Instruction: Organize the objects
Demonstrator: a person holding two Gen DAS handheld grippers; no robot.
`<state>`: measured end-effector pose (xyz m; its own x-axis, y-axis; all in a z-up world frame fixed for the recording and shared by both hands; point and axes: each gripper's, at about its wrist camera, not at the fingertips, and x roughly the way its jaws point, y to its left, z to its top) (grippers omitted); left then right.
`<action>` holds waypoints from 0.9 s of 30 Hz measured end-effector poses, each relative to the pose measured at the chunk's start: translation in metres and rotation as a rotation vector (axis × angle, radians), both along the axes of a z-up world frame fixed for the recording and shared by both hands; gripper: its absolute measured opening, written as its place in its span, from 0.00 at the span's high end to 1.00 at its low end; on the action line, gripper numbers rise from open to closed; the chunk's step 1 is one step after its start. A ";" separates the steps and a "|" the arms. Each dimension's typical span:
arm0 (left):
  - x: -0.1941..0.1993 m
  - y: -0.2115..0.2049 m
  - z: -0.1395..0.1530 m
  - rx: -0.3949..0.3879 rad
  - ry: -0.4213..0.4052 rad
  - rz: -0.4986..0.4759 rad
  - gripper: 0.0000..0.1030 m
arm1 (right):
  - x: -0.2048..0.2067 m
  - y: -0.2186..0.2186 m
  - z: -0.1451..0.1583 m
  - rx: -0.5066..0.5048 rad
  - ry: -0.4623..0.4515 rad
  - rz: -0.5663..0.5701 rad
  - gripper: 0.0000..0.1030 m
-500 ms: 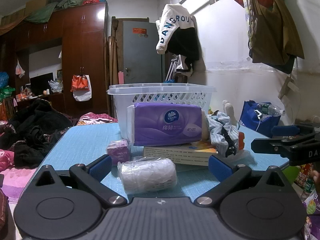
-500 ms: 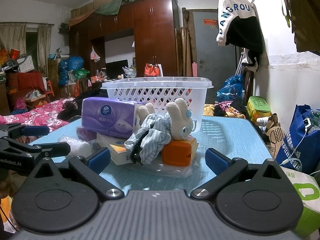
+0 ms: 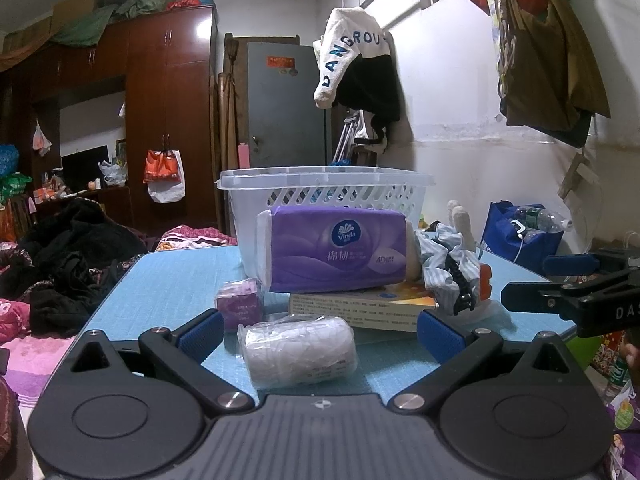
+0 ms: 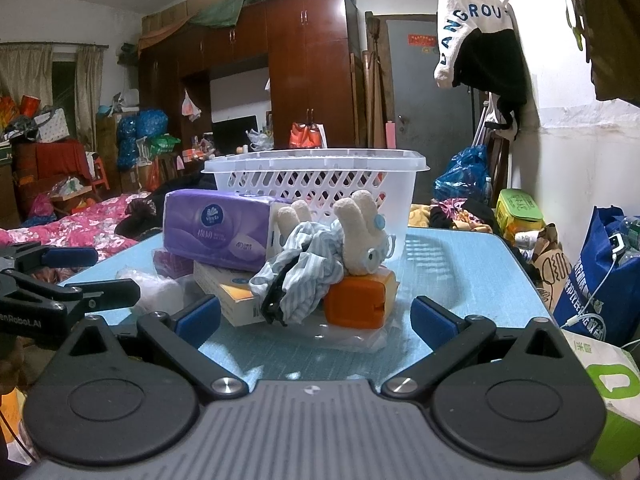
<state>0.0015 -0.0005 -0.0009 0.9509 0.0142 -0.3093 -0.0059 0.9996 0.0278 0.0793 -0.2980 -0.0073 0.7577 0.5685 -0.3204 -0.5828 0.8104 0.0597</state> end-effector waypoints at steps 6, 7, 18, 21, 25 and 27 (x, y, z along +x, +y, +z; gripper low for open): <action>-0.001 0.000 0.000 0.000 -0.003 0.002 0.00 | 0.000 0.000 0.000 -0.001 0.000 0.000 0.00; -0.001 0.000 0.000 -0.001 -0.003 0.004 0.00 | 0.000 0.000 0.000 -0.001 0.000 0.000 0.00; 0.000 0.000 0.000 -0.001 -0.003 0.006 0.00 | 0.000 0.000 0.000 -0.002 0.000 0.000 0.00; 0.000 0.000 0.000 -0.001 -0.003 0.006 0.00 | 0.000 0.000 0.000 -0.002 0.001 0.001 0.00; 0.000 0.001 0.000 -0.001 -0.004 0.003 0.00 | 0.000 0.001 -0.001 -0.007 0.001 0.001 0.00; 0.000 0.001 0.000 -0.002 -0.004 0.004 0.00 | 0.000 0.001 -0.001 -0.007 0.001 0.001 0.00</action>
<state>0.0013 0.0003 -0.0006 0.9521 0.0172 -0.3054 -0.0097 0.9996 0.0262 0.0792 -0.2973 -0.0079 0.7570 0.5671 -0.3247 -0.5835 0.8102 0.0547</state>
